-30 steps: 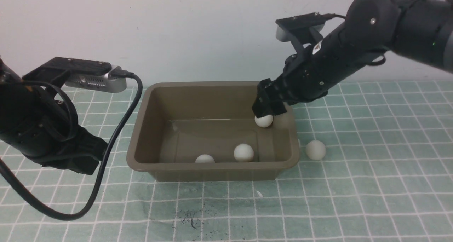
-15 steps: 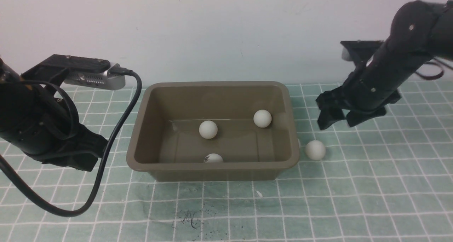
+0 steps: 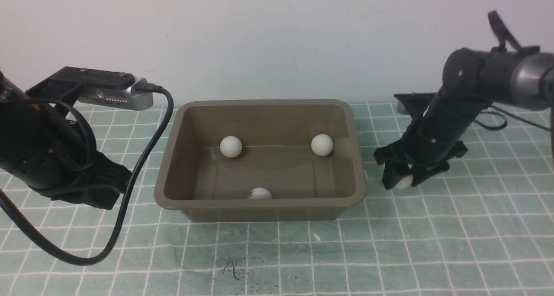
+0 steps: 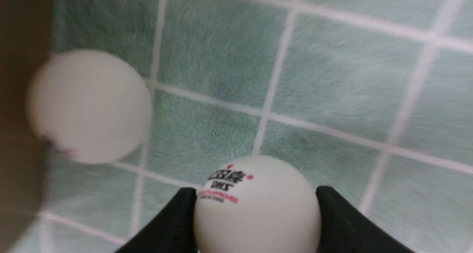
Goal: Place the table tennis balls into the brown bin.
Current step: 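Reach for and grasp a ping pong ball on the table, then release the ping pong ball into the bin and lift the gripper away, then reach for and grasp a ping pong ball on the table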
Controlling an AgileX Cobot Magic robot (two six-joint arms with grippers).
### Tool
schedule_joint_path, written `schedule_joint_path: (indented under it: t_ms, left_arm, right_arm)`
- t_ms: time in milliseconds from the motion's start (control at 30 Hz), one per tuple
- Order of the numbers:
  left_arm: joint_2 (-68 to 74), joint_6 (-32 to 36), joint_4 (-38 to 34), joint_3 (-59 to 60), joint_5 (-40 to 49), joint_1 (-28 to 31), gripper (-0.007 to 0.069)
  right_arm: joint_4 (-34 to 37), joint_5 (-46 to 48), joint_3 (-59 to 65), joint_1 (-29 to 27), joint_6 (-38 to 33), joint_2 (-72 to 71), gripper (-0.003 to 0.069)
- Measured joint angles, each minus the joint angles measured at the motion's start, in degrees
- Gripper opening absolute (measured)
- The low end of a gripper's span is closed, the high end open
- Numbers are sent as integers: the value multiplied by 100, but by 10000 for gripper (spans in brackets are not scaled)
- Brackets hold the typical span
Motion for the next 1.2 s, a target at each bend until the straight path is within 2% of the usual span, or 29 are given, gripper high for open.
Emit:
schedule_joint_path:
  t_ms: [133,200,333,433,533,600,667,700,833,933,967,1100,1200]
  left_arm:
    - [0,0,0,0,-11,0,-5]
    - [0,0,0,0,-17,0,-5]
    - [0,0,-6,0,-17,0,-5]
    - [0,0,-1,0,16,0,-5]
    - [0,0,-6,0,57,0,-5]
    - [0,0,-6,0,97,0,-5]
    - [0,0,-6,0,138,0,-5]
    - [0,0,-6,0,137,0,-5]
    - [0,0,5,0,285,0,-5]
    - [0,0,5,0,305,0,-5]
    - [0,0,5,0,305,0,-5]
    - [0,0,25,0,307,0,-5]
    - [0,0,69,0,307,0,-5]
  right_arm:
    - [600,23,-355,189,-25,-529,361]
    - [851,-139,-529,490,-427,-651,361]
    - [1012,-309,-778,1031,-708,-469,366]
    - [936,-176,-991,1113,-701,-258,444]
    - [313,250,-1310,987,-548,-201,590]
    - [-143,439,-1403,844,-310,-225,627]
    - [-667,520,-1367,607,50,-218,627]
    - [-702,520,-1367,583,83,-212,625]
    - [-900,525,-1104,154,625,80,547]
    - [-597,482,-1045,119,605,387,503]
    - [-294,410,-1039,159,479,512,494]
    - [356,83,-1026,404,72,613,496]
    - [400,-18,-1026,480,49,607,506]
